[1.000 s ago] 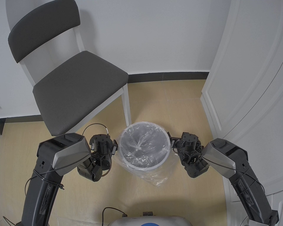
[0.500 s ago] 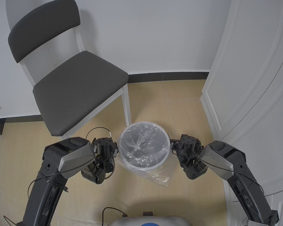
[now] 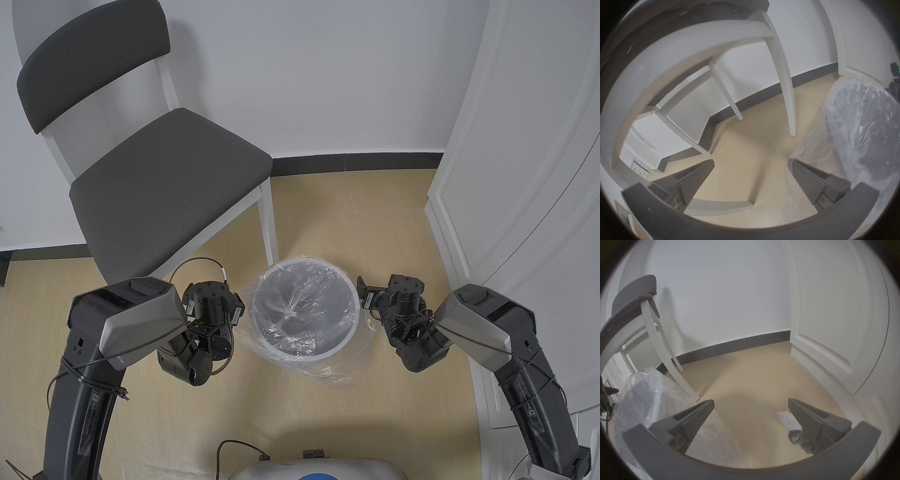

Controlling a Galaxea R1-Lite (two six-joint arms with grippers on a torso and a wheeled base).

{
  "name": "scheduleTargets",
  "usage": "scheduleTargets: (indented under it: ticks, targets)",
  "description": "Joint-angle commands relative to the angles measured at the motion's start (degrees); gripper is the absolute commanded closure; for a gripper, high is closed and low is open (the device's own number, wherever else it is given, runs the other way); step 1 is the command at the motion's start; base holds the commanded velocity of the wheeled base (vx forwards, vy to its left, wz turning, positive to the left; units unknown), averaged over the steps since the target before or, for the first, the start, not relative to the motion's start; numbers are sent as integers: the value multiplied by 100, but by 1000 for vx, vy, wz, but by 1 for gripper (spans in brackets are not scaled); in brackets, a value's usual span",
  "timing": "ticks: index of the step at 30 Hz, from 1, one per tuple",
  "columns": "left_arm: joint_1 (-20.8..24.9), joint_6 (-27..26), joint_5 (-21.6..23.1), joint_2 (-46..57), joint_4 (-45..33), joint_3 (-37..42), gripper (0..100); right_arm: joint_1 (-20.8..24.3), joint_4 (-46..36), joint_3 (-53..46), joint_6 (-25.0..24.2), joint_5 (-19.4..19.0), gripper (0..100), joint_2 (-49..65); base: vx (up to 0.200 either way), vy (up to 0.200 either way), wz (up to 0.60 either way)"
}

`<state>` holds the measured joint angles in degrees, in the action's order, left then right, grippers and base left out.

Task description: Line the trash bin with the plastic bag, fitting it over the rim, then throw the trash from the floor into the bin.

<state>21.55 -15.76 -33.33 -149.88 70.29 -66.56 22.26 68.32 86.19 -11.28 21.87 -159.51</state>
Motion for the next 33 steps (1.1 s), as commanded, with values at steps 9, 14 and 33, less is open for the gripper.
scheduleTargets:
  ticks: [9,14,33]
  targets:
    - [-125,65,318,917,-200,644,0,-213,-547,-981,29,-95,0,1230,0,0,0]
    - [-107,319,327,952,-288,495,0,-213,-547,-1130,29,-209,0,1326,0,0,0]
    - [156,794,1057,1023,99,600,0,-169,-503,-1254,20,-245,0,1362,0,0,0]
